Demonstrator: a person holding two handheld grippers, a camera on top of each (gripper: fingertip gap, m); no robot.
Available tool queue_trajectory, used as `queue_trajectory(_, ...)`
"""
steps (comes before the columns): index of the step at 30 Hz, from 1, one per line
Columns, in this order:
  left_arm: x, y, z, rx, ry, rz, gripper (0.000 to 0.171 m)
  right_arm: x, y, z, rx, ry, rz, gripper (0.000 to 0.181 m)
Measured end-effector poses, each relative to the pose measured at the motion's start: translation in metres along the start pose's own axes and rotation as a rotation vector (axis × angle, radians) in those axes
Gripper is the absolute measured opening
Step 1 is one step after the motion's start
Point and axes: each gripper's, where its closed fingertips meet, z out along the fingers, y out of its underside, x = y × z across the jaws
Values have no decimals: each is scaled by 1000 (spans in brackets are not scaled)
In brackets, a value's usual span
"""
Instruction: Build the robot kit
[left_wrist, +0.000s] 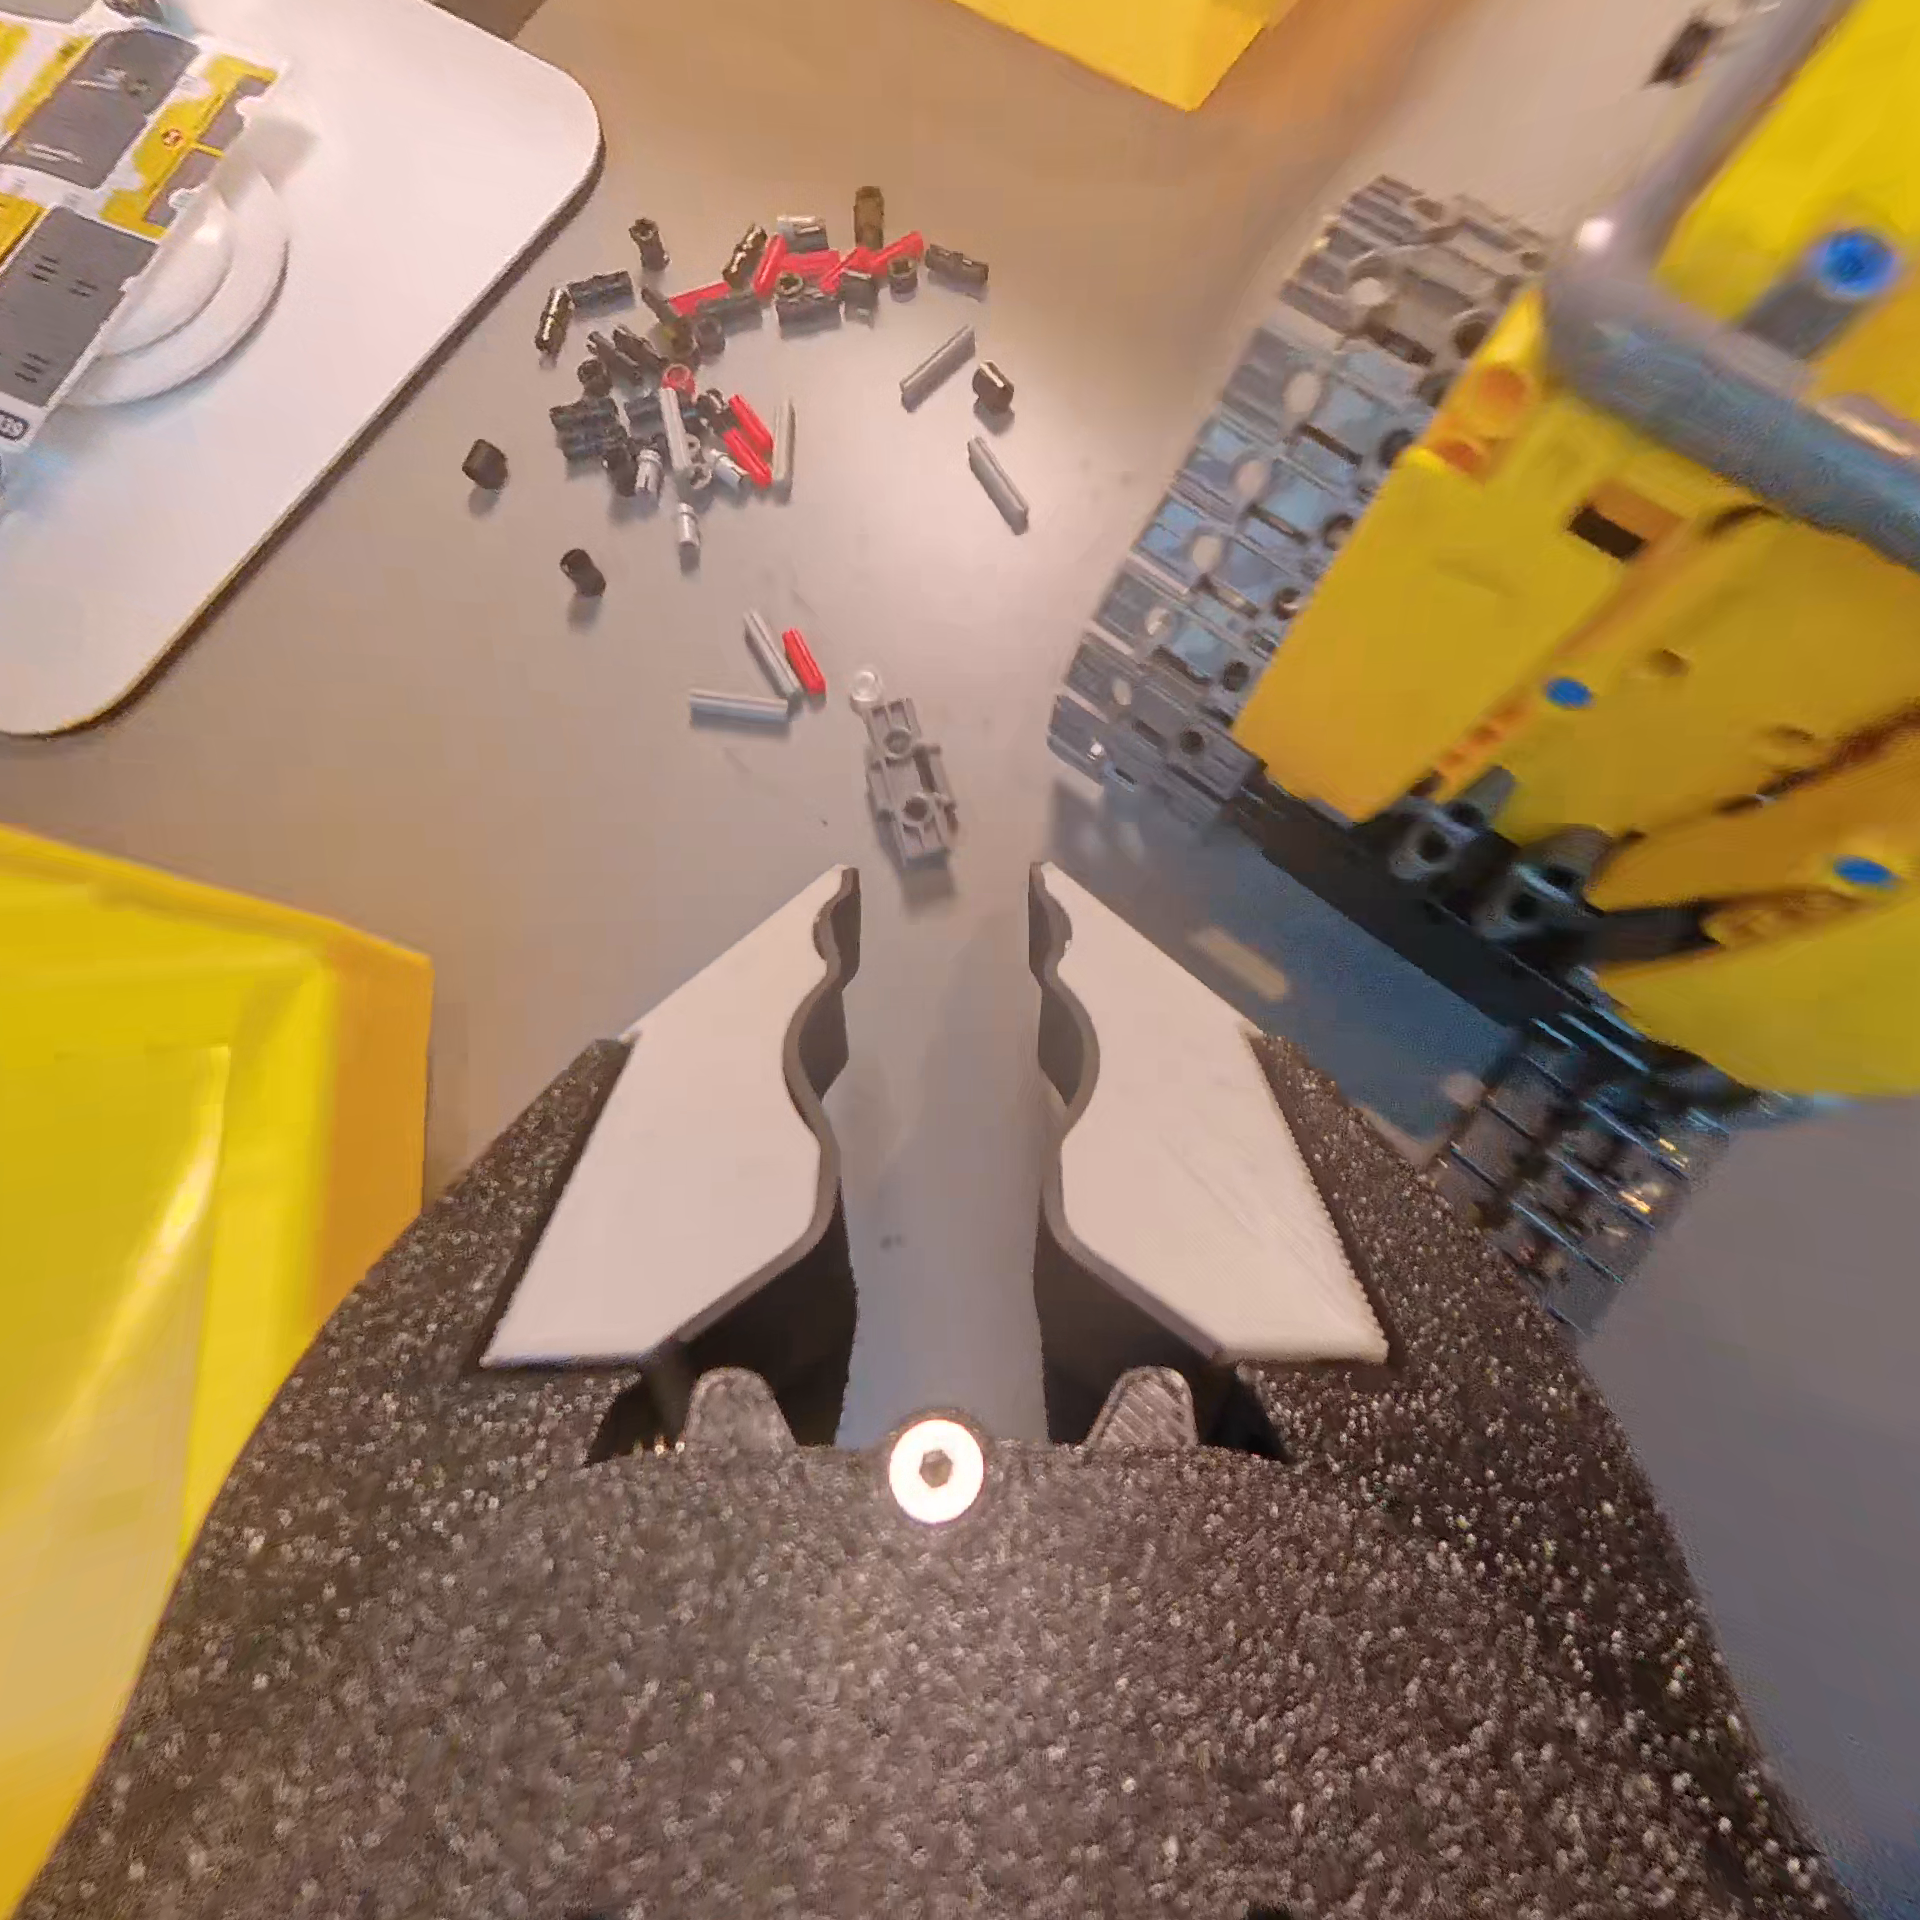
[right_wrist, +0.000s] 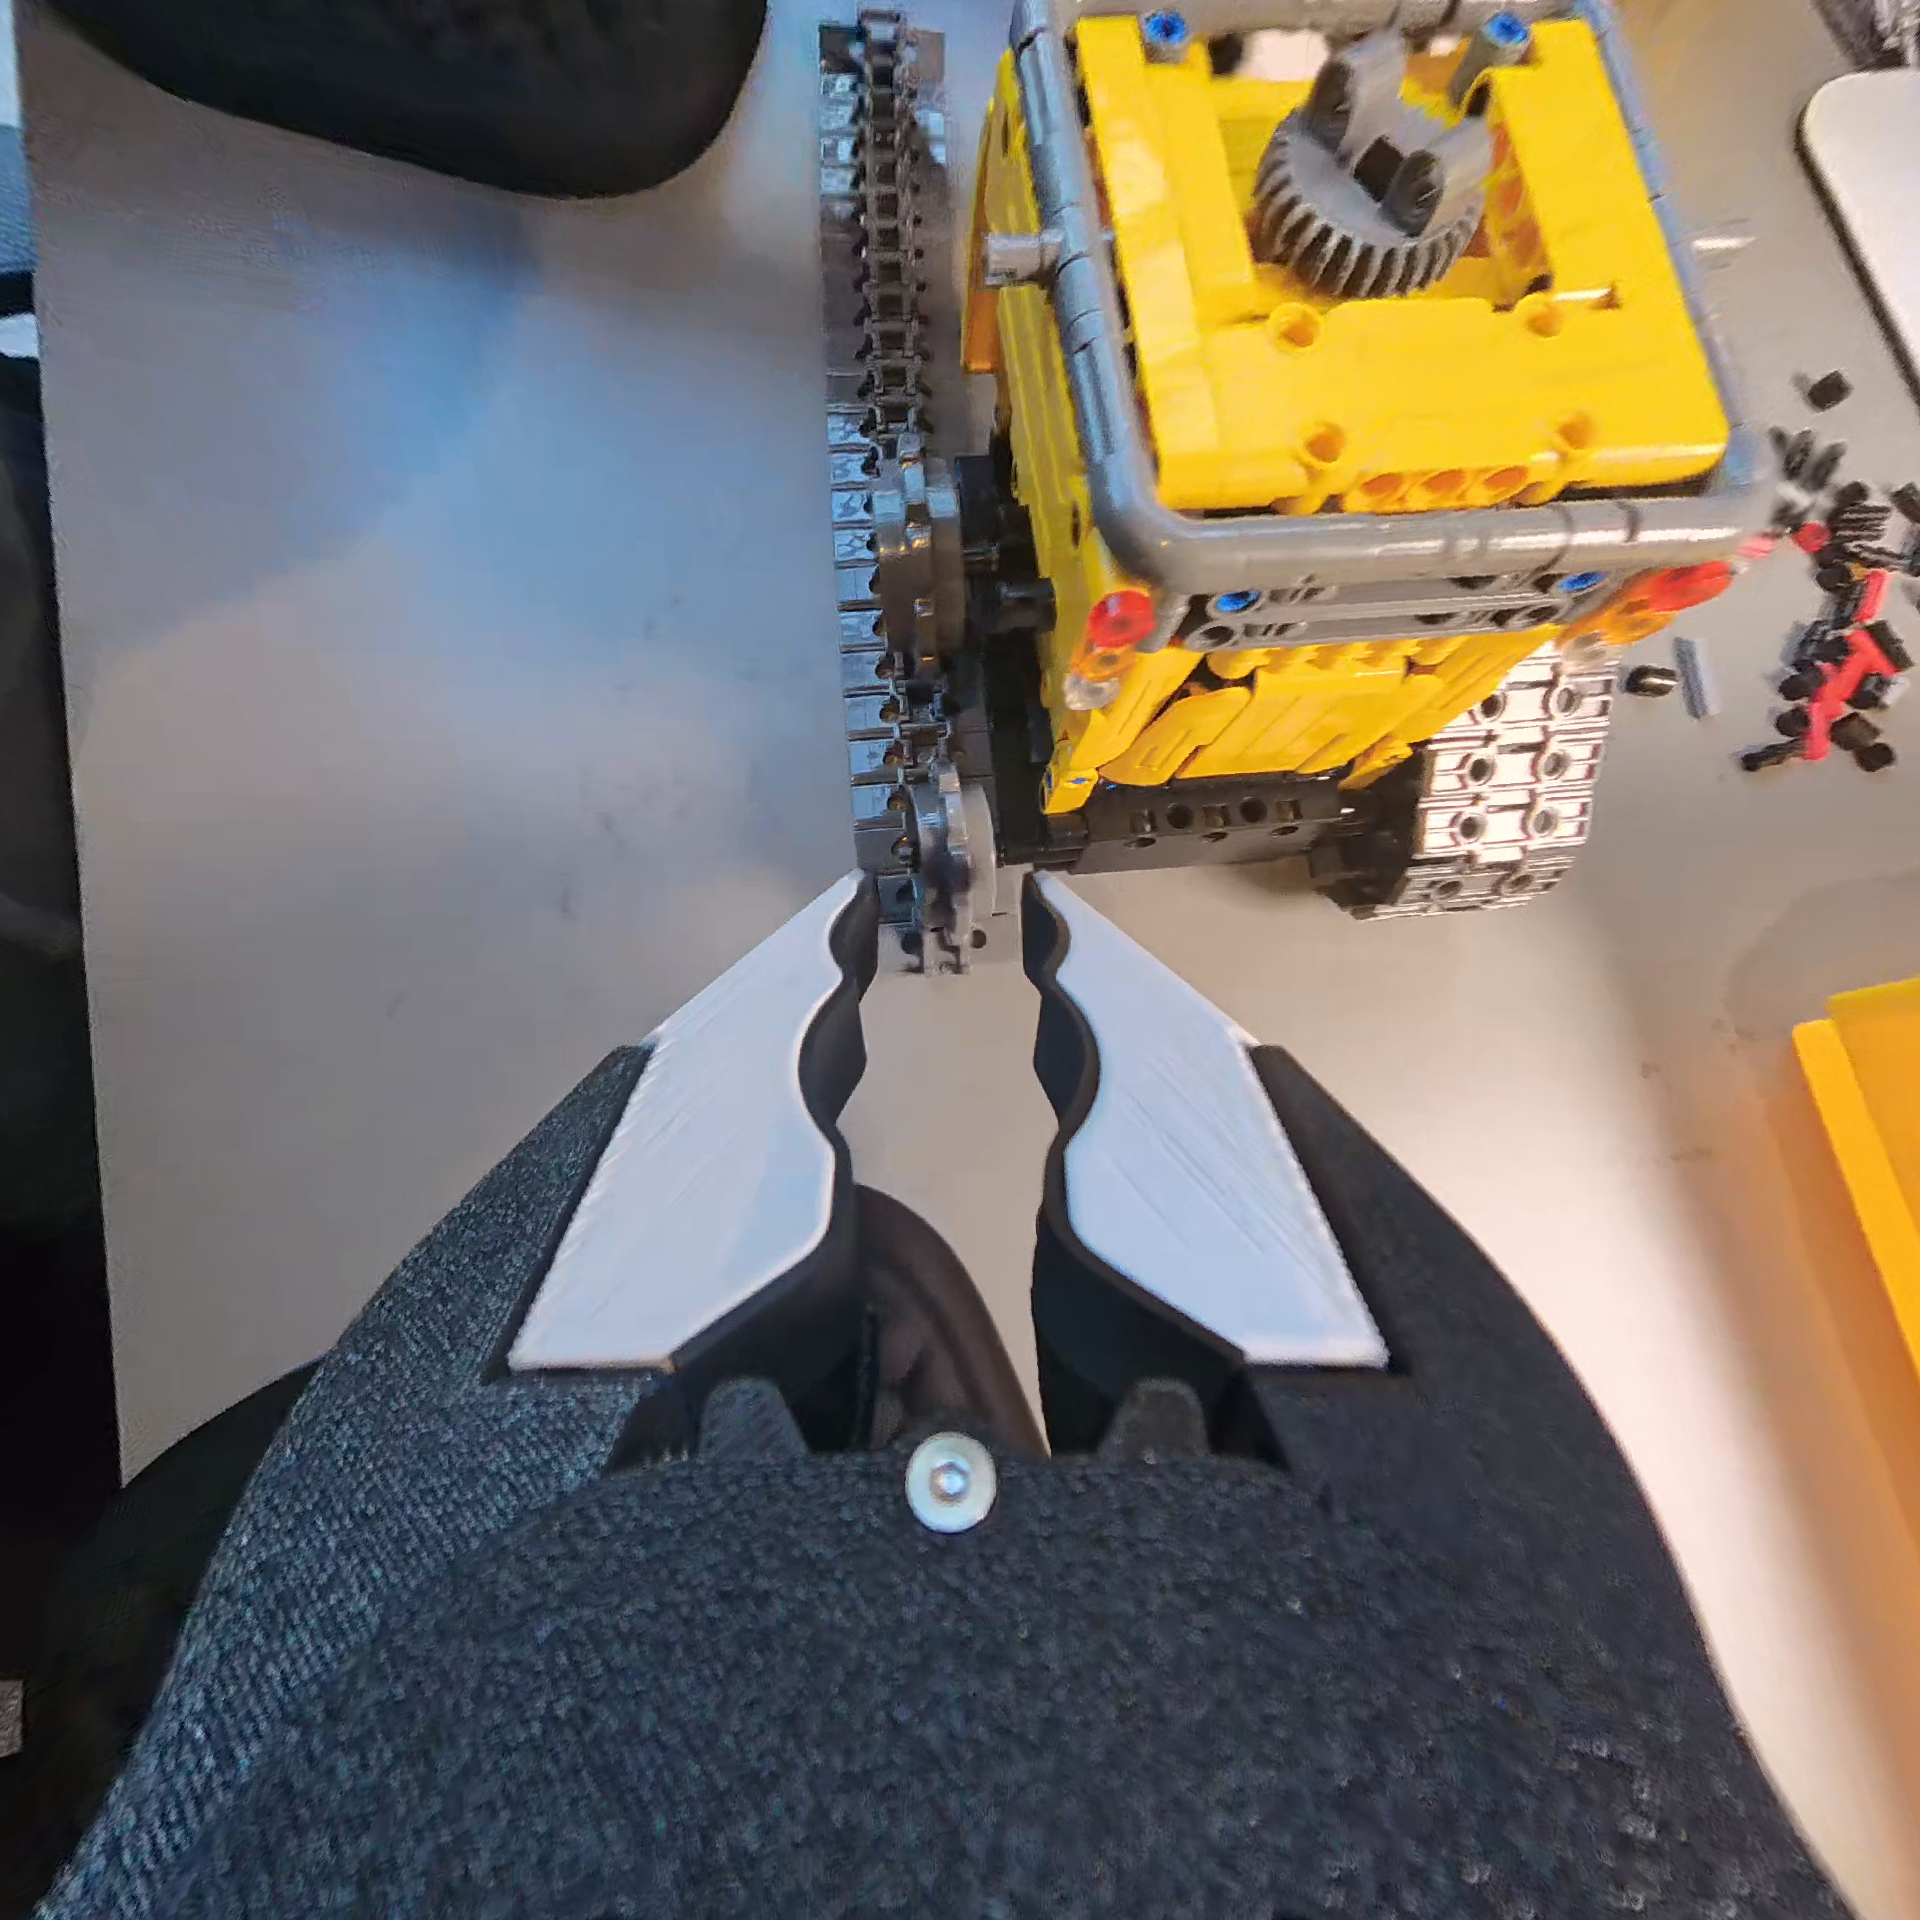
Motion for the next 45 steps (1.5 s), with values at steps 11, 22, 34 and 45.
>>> queue_trajectory(11,1,11,16,-67,56,26,10,-8,7,8,29,-14,-3,28)
queue_trajectory(22,58,1,-92,297,361,-178,9,-30,-37,-8,185,-16,-82,27)
queue_trajectory(34,148,11,-144,487,508,-175,9,-69,-119,17,387,3,-156,27)
queue_trajectory(45,208,-4,-167,587,851,-164,9,-107,-139,1,553,-201,-204,18)
